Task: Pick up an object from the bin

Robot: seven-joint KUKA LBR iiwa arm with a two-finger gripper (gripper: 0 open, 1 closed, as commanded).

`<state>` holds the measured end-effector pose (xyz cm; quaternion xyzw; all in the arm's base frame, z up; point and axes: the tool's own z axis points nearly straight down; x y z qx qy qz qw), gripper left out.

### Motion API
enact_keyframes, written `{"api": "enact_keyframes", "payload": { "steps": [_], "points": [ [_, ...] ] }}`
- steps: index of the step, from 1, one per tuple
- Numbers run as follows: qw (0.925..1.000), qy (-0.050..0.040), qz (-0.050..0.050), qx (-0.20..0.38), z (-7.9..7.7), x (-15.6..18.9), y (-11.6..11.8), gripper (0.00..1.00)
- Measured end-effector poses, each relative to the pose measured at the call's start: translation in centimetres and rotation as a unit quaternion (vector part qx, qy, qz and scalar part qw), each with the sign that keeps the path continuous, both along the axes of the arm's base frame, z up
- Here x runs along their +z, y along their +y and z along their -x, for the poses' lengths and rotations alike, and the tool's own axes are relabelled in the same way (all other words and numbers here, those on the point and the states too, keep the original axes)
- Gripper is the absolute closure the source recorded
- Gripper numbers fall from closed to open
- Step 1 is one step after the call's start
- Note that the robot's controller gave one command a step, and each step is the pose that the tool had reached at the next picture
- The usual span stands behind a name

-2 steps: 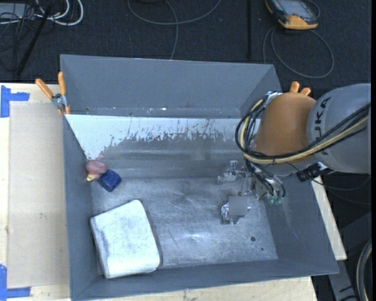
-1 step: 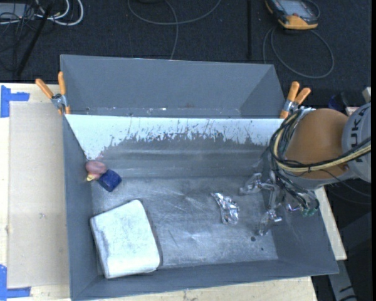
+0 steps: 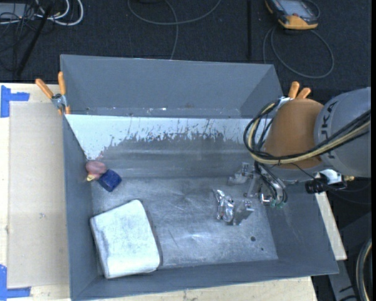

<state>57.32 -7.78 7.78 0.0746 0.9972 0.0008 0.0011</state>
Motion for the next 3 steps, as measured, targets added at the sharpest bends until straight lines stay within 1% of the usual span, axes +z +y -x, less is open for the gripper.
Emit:
{"api": "enact_keyframes", "payload": {
  "steps": [1, 2, 3],
  "points": [
    [0.9994, -0.0072, 0.004, 0.035, 0.8, -0.2, 3.1, 0.00],
    [0.9993, -0.0114, 0.003, 0.036, 0.5, 0.0, 3.3, 1.00],
    [0.9991, -0.0029, 0.001, 0.042, 1.6, 12.3, 5.4, 1.00]
  ]
}}
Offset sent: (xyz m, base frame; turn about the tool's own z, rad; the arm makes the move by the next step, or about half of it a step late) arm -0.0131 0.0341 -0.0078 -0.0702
